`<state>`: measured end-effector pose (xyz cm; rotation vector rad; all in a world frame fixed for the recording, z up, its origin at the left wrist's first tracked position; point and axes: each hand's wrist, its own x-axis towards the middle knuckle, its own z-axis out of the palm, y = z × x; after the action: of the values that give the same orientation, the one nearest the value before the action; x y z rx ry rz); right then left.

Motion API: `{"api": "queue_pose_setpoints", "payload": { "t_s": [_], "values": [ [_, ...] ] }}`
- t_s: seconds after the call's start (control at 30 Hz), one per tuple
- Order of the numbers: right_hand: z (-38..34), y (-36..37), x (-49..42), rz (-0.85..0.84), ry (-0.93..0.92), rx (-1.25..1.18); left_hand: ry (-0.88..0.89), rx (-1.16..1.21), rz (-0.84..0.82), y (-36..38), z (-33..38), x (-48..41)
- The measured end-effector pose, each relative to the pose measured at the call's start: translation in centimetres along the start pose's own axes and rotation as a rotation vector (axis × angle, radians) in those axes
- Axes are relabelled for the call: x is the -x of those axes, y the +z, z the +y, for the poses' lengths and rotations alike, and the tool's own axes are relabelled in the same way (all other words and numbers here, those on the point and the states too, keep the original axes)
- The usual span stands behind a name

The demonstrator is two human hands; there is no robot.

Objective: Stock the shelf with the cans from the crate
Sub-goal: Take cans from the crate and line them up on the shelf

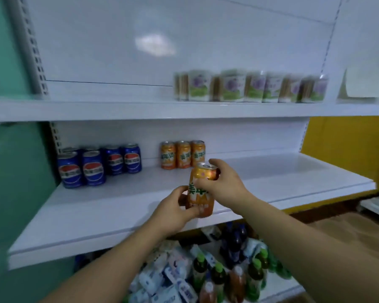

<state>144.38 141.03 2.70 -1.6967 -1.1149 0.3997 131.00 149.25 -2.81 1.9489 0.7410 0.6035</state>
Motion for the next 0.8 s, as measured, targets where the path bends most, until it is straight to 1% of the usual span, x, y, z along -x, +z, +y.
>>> {"api": "queue_pose_setpoints", "payload": {
  "t_s": [0.2,0.27,0.33,0.43,0.53,0.67,0.8],
  "values": [
    [-2.4,10.1,-2.6,-0.202,-0.035,-0.021,-0.274,-0.474,0.082,-10.8,-6.6,2.7],
    [-2.8,12.6,-3.3,-0.253,-0.028,-0.016,-0.324,-0.674,0.078,-13.4,-8.6,3.6],
    [-3.0,14.2,-4.0,-0.279,-0.035,-0.002,-0.337,-0.807,0.07,-15.1,-10.1,3.9],
    [-2.7,15.4,-5.2,-0.274,-0.04,0.035,-0.323,-0.884,0.031,-15.5,-10.9,3.1],
    [-1.8,15.3,-6.5,-0.242,-0.035,0.064,-0.31,-0.924,-0.022,-13.9,-10.6,0.9],
    [-0.5,13.7,-8.3,-0.177,-0.028,0.115,-0.327,-0.951,-0.11,-11.1,-9.2,-2.5],
    [1.4,11.3,-10.3,-0.112,-0.05,0.12,-0.33,-0.945,-0.137,-8.3,-8.2,-5.4]
  ]
}}
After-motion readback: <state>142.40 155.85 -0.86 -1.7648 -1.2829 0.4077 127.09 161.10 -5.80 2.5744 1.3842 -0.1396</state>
